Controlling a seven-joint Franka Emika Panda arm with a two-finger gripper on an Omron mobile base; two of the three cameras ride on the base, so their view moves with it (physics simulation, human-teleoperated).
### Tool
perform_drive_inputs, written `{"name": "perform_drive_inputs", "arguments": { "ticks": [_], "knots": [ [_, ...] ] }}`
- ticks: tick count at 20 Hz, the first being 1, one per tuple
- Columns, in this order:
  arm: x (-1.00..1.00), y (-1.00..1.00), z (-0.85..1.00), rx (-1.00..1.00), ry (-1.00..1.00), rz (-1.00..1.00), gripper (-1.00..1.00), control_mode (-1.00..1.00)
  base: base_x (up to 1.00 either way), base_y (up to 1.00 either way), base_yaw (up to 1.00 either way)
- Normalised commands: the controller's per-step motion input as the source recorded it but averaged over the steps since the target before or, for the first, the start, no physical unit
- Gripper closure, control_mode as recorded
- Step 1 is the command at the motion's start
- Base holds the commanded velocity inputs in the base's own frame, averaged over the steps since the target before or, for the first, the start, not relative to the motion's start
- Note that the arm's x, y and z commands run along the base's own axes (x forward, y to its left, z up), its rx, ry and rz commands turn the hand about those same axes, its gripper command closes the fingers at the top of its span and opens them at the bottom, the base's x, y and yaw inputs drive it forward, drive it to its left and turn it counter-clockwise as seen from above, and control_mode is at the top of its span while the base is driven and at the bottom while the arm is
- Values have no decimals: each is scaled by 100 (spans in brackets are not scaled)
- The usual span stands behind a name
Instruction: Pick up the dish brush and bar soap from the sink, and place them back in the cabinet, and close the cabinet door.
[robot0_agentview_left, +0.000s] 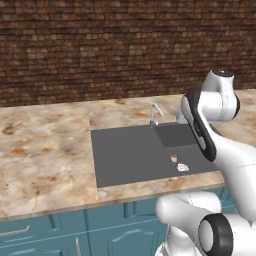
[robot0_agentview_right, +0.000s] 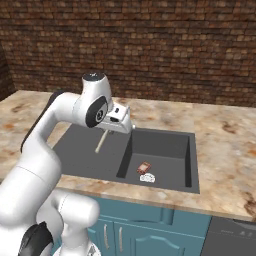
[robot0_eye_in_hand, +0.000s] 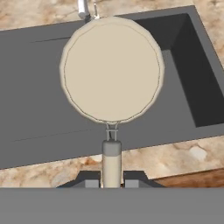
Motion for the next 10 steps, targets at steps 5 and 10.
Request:
{"name": "perform_drive_inputs", "arguments": {
  "ticks": [5, 10],
  "knots": [
    [-18, 21, 18, 1, -1, 2, 100, -100, 0, 0, 0],
    [-23, 27, 3, 0, -7, 4, 100, -100, 0, 0, 0]
  ]
}}
